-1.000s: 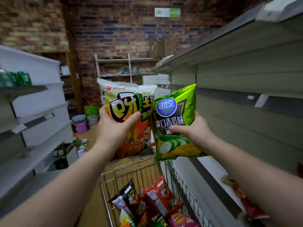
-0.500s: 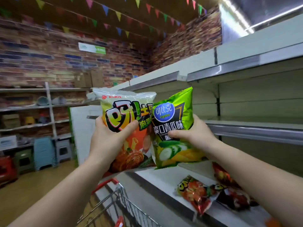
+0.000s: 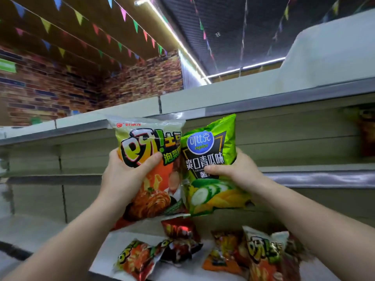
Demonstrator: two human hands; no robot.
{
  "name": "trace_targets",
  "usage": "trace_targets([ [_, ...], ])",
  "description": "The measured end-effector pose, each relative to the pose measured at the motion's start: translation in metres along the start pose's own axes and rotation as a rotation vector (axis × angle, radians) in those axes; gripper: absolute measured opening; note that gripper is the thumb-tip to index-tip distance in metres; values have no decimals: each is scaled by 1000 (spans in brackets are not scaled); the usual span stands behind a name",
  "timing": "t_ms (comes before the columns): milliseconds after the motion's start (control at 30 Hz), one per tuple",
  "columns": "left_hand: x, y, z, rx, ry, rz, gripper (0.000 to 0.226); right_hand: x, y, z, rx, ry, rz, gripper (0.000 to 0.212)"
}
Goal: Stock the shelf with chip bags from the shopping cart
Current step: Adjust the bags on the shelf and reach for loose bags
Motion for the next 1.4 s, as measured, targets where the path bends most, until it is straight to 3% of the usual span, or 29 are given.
trace_targets([
  [167, -26, 28, 63, -86, -84, -23, 106, -24, 2, -83, -34, 44, 5, 47],
  [567, -92, 102, 176, -266, -245, -4, 102, -91, 5, -235, -157, 238, 69, 47],
  [700, -110, 116, 204, -326, -292, -18, 86, -108, 8, -266, -151, 272, 102, 51],
  [867, -120, 124, 232, -372, -402, -37, 95, -129, 11, -288, -116, 331, 115, 32],
  [1167, -113, 137, 274, -376, -576, -17, 99, -134, 25, -336, -24, 486, 207, 31],
  [1333, -115, 142, 286, -399, -653, -21, 69, -126, 37, -359, 117, 503, 258, 25],
  [1400, -115, 145, 293, -387, -679, -38, 72, -118, 40, -370, 142, 487, 291, 23],
])
Point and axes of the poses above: each hand's wrist, its own x-axis towards the middle knuckle, its own z-axis out of the palm, y = z × x, the point moved 5 cm from there along x, towards the middle knuckle, and after that the axes turned 5 degrees about z, right-handed, at the moved point
